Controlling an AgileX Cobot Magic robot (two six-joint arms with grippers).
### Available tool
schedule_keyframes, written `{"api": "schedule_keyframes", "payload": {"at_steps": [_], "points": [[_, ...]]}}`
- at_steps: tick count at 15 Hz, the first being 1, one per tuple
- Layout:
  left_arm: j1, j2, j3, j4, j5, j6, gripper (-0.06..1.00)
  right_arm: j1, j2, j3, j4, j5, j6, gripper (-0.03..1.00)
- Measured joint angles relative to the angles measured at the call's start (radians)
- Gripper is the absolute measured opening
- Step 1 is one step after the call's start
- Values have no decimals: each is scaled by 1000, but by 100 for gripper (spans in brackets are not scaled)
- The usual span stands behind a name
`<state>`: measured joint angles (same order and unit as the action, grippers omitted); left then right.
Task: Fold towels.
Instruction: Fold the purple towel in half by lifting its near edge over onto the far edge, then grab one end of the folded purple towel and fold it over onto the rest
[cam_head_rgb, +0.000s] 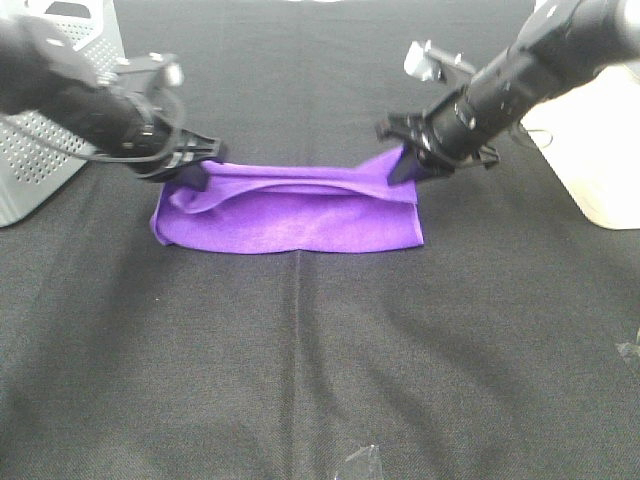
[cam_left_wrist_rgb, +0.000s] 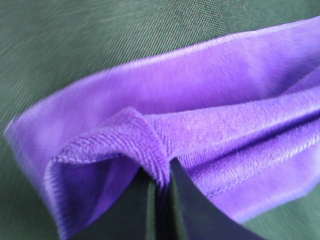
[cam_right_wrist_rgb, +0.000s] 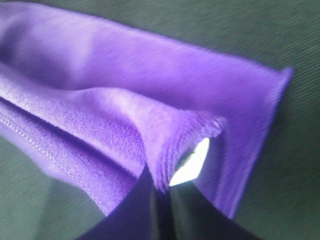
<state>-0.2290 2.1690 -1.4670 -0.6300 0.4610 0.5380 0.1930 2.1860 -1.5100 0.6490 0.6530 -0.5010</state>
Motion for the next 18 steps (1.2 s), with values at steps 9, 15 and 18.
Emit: {"api": "schedule_keyframes", "payload": {"at_steps": [9,15,18], "points": [[6,75,-120,51,74,3,33,-37,75,-42,22,-73,1,3],[57,60,-120,102,191,-103,57,-37,87,-49,-1,-11,1,68],[137,39,-127,111,319,-153,66,-36,57,-77,-150,50,54,79]]}}
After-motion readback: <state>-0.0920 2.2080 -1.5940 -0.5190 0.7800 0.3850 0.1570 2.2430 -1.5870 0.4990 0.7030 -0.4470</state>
